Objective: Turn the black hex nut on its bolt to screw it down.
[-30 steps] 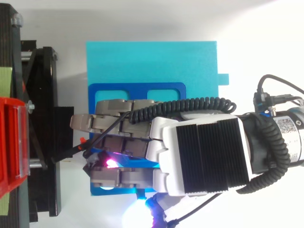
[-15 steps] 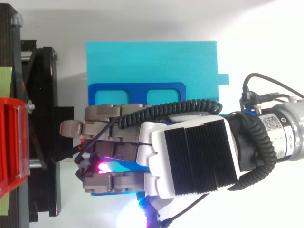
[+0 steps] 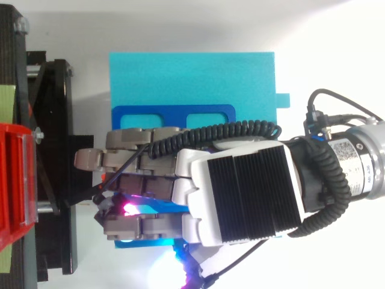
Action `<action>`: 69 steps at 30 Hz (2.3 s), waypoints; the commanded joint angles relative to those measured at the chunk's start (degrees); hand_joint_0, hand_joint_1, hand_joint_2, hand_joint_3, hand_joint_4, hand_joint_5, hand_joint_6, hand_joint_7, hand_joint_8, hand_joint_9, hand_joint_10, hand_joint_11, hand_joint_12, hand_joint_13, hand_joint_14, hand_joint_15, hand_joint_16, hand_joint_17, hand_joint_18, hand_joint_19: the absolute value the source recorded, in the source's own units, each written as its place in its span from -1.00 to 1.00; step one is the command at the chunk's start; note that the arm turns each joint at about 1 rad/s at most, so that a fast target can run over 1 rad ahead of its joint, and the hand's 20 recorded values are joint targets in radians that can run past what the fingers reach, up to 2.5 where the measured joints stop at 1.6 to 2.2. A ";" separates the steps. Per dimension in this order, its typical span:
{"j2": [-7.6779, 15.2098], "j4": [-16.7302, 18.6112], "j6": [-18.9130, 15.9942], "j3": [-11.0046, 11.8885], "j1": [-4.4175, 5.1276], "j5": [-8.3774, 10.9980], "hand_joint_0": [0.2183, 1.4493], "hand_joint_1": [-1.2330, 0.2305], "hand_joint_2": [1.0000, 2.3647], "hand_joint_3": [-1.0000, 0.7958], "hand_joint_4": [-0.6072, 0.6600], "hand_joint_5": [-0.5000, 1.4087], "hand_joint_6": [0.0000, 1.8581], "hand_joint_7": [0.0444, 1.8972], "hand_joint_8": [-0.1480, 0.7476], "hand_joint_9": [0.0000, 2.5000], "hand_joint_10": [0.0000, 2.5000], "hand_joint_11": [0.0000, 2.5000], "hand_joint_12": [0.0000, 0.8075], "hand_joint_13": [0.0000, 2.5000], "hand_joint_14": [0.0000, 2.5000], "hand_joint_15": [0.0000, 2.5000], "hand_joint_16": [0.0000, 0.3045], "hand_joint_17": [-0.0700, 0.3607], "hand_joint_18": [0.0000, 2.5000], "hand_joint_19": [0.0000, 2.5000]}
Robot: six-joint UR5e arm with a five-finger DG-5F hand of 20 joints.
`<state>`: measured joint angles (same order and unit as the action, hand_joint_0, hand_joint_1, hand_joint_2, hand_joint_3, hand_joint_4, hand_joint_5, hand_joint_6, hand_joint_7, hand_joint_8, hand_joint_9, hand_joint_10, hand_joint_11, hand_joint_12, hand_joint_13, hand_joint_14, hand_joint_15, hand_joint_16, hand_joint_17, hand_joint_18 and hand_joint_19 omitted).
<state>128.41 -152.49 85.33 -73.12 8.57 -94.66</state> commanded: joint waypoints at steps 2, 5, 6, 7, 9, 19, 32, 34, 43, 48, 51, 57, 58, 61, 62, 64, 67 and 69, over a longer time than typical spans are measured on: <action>0.00 0.00 -0.16 0.00 -0.83 -1.76 -0.46 0.22 -1.00 -0.44 0.29 -0.52 -0.43 0.43 0.01 -0.37 -1.00 -0.88 -0.15 -0.72 -1.00 -1.00 -0.68 -0.17 -0.67 -0.83; 0.00 0.09 0.01 0.00 -1.27 -2.64 -0.46 0.22 -1.00 -0.44 0.28 -0.52 -0.43 0.42 0.01 -0.37 -1.00 -0.88 -0.15 -0.72 -1.00 -1.00 -0.68 -0.17 -0.67 -0.82; 0.09 0.09 0.01 0.00 -1.54 -2.99 -0.46 0.22 -1.00 -0.44 0.27 -0.52 -0.43 0.42 0.01 -0.37 -1.00 -0.89 -0.15 -0.72 -1.00 -1.00 -0.68 -0.17 -0.67 -0.82; 0.00 -0.09 0.01 0.00 -1.62 -3.16 -0.46 0.22 -1.00 -0.44 0.28 -0.52 -0.43 0.42 0.00 -0.37 -1.00 -0.89 -0.15 -0.72 -1.00 -1.00 -0.68 -0.17 -0.67 -0.82; 0.00 -0.09 0.01 0.00 -1.80 -3.52 -0.46 0.22 -1.00 -0.44 0.27 -0.52 -0.42 0.42 0.00 -0.37 -1.00 -0.88 -0.15 -0.71 -1.00 -1.00 -0.68 -0.17 -0.67 -0.83; 0.00 0.27 0.63 0.00 -2.77 -4.66 -0.46 0.22 -1.00 -0.44 0.26 -0.52 -0.42 0.41 0.01 -0.36 -1.00 -0.88 -0.15 -0.71 -1.00 -1.00 -0.68 -0.17 -0.67 -0.82; 0.00 0.71 0.98 -0.09 -4.61 -7.30 -0.46 0.22 -1.00 -0.44 0.27 -0.52 -0.41 0.41 0.01 -0.36 -1.00 -0.88 -0.15 -0.71 -1.00 -1.00 -0.68 -0.17 -0.66 -0.82; 0.09 0.79 1.24 -0.09 -5.14 -7.91 -0.46 0.22 -1.00 -0.44 0.27 -0.52 -0.41 0.41 0.01 -0.36 -1.00 -0.88 -0.15 -0.71 -1.00 -1.00 -0.68 -0.17 -0.66 -0.82; 0.00 0.00 1.33 0.00 -8.30 -13.27 -0.49 0.56 -1.00 -0.44 0.25 -0.52 -0.40 0.39 0.03 -0.37 -1.00 -0.88 -0.12 -0.72 -1.00 -1.00 -0.67 -0.14 -0.70 -0.79; 0.00 0.00 1.24 0.00 -9.71 -15.03 -0.54 0.78 -1.00 -0.44 0.24 -0.53 -0.40 0.40 0.04 -0.38 -1.00 -0.89 -0.08 -0.73 -1.00 -1.00 -0.64 -0.11 -0.73 -0.78; 0.00 0.09 1.24 0.00 -10.50 -16.26 -0.54 0.79 -1.00 -0.44 0.25 -0.53 -0.40 0.39 0.04 -0.38 -1.00 -0.89 -0.08 -0.74 -1.00 -1.00 -0.64 -0.10 -0.73 -0.78; 0.00 0.79 1.24 0.00 -11.47 -16.88 -0.55 0.74 -1.00 -0.44 0.27 -0.53 -0.41 0.39 0.05 -0.39 -1.00 -0.89 -0.07 -0.74 -1.00 -1.00 -0.64 -0.10 -0.72 -0.78; 0.00 0.88 1.16 0.00 -11.56 -16.88 -0.56 0.72 -1.00 -0.44 0.28 -0.53 -0.42 0.40 0.05 -0.40 -1.00 -0.89 -0.07 -0.74 -1.00 -1.00 -0.64 -0.10 -0.71 -0.79; 0.00 1.23 1.16 0.00 -12.00 -17.23 -0.56 0.68 -1.00 -0.44 0.31 -0.53 -0.46 0.37 0.05 -0.41 -1.00 -0.89 -0.07 -0.74 -1.00 -1.00 -0.64 -0.10 -0.71 -0.79; 0.00 1.41 1.16 0.00 -12.00 -17.49 -0.55 0.69 -1.00 -0.44 0.32 -0.54 -0.46 0.31 0.05 -0.41 -1.00 -0.89 -0.07 -0.74 -1.00 -1.00 -0.64 -0.10 -0.72 -0.78; 0.00 2.81 1.16 0.70 -12.00 -18.28 -0.55 0.69 -1.00 -0.44 0.33 -0.55 -0.46 0.26 0.05 -0.41 -1.00 -0.89 -0.08 -0.74 -1.00 -1.00 -0.64 -0.10 -0.72 -0.78; 0.00 4.57 1.07 2.46 -11.64 -17.93 -0.54 0.69 -1.00 -0.44 0.33 -0.56 -0.46 0.19 0.05 -0.41 -1.00 -0.89 -0.07 -0.74 -1.00 -1.00 -0.64 -0.10 -0.71 -0.78; 0.00 4.75 1.07 2.90 -11.64 -17.67 -0.54 0.69 -1.00 -0.44 0.34 -0.56 -0.46 0.16 0.04 -0.41 -1.00 -0.89 -0.07 -0.74 -1.00 -1.00 -0.64 -0.10 -0.71 -0.78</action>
<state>128.40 -148.67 86.44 -71.26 -3.17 -112.56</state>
